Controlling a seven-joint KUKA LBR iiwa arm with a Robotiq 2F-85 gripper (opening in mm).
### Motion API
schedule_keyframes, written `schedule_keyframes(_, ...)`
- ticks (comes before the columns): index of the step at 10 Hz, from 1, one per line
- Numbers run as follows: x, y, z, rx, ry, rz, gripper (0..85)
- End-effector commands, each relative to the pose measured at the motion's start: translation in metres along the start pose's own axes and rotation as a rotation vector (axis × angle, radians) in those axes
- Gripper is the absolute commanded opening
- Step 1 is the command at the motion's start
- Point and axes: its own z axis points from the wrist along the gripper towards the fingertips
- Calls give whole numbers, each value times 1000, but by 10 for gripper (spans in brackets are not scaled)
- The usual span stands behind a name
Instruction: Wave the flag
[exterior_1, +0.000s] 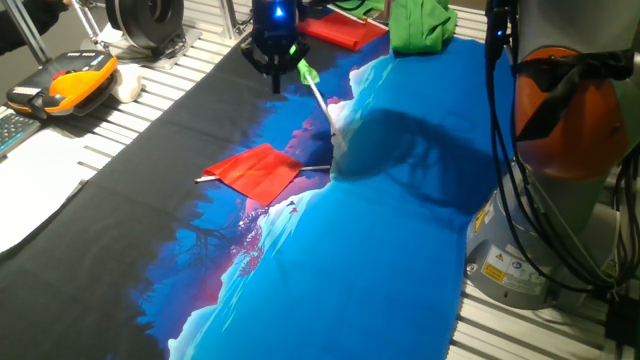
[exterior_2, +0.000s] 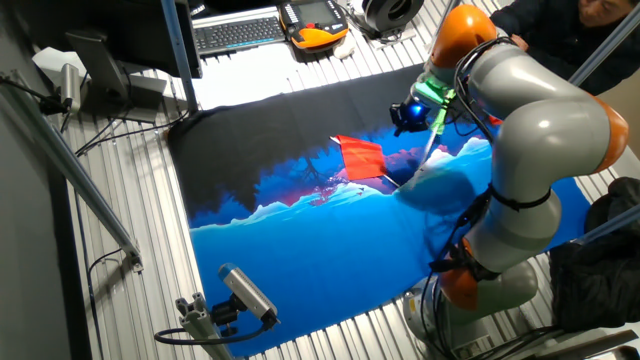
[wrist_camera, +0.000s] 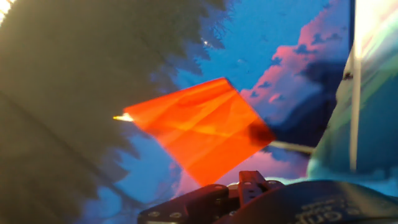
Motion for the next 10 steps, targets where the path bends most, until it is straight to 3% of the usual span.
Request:
schedule_keyframes(1, 2, 5, -2, -1, 13, -16, 0)
schedule_keyframes(4, 13, 17, -6, 197, -26, -486, 0)
schedule_keyframes(6, 17, 24, -7, 259, -13, -694, 0)
schedule_keyframes(8, 22, 30, -6, 296, -3, -849, 0)
schedule_keyframes(10, 21, 31, -6, 386, -25, -1022, 0)
